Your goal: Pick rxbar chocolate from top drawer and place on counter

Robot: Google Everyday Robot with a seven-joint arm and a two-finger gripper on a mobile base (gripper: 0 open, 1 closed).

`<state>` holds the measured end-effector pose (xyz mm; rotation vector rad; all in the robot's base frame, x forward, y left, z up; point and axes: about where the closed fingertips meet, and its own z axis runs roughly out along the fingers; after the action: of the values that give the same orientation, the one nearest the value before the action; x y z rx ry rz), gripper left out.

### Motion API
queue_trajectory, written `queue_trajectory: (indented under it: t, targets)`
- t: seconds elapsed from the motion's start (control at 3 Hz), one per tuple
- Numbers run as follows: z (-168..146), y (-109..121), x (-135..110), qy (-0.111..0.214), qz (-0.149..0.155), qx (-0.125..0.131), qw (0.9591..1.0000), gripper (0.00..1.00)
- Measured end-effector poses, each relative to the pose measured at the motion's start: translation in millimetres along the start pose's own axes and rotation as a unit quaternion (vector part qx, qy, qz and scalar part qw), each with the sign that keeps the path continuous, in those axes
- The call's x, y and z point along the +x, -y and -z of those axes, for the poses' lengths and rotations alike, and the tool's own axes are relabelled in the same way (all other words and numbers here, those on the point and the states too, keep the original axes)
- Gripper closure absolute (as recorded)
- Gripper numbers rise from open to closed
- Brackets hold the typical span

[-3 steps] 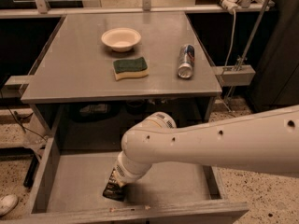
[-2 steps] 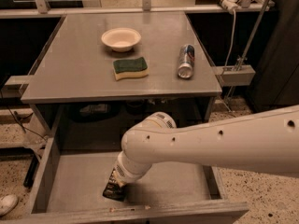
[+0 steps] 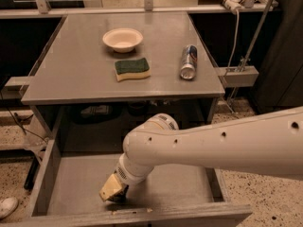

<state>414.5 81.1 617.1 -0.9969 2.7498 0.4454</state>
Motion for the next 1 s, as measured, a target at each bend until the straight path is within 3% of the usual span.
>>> queue_trajectory:
  t: [0.33, 0.67, 1.0]
  targets:
    - [0.0, 0.0, 0.0, 0.000, 0.000, 0.000, 1.0000, 0.00]
    - [-0.2, -7.8, -3.9, -0.009, 0.032, 0.031, 0.9990, 0.00]
    - [6.4, -18.8, -19.7, -0.007, 0.081, 0.058, 0.9950, 0.00]
